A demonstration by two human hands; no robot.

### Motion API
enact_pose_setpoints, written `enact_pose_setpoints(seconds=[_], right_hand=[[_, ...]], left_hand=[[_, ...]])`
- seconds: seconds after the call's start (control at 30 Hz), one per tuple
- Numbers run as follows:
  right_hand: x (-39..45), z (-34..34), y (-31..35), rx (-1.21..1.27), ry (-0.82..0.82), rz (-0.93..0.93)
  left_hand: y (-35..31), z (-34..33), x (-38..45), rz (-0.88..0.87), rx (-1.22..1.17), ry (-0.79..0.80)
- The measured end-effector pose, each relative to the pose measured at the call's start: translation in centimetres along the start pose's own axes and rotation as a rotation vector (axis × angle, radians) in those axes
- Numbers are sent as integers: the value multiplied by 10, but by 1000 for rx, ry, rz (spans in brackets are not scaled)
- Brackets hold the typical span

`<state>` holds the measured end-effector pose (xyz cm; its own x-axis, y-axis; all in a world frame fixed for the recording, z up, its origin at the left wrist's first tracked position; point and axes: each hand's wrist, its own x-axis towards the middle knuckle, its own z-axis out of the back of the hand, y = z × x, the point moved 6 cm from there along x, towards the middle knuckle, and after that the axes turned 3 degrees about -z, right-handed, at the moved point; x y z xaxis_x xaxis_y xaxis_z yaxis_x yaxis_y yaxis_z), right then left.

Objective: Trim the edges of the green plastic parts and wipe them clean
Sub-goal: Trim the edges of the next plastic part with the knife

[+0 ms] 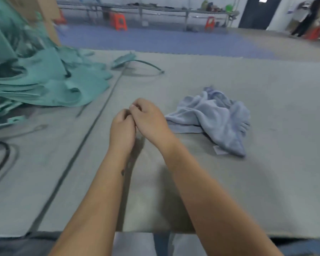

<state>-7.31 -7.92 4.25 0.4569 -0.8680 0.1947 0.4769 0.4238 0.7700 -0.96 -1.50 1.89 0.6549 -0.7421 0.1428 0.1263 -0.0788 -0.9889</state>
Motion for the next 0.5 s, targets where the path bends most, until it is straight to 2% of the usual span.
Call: enact_pose_setpoints(seconds=[0.1, 0.27, 0.33, 0.43, 0.5], right_hand=[[5, -18, -1, -170, 56, 31], [-1, -13, -28, -26, 39, 11], [0, -10, -31, -63, 39, 46], [1, -10, -32, -126, 57, 81], [1, -12, -31, -161, 67, 95]], left_hand=[[20, 20, 16, 16, 245, -44], [20, 11, 37, 4, 503, 44], [7, 20, 50, -65, 553, -61], [-15, 45, 73, -260, 827, -247], [-13, 59, 86, -304, 982, -243]])
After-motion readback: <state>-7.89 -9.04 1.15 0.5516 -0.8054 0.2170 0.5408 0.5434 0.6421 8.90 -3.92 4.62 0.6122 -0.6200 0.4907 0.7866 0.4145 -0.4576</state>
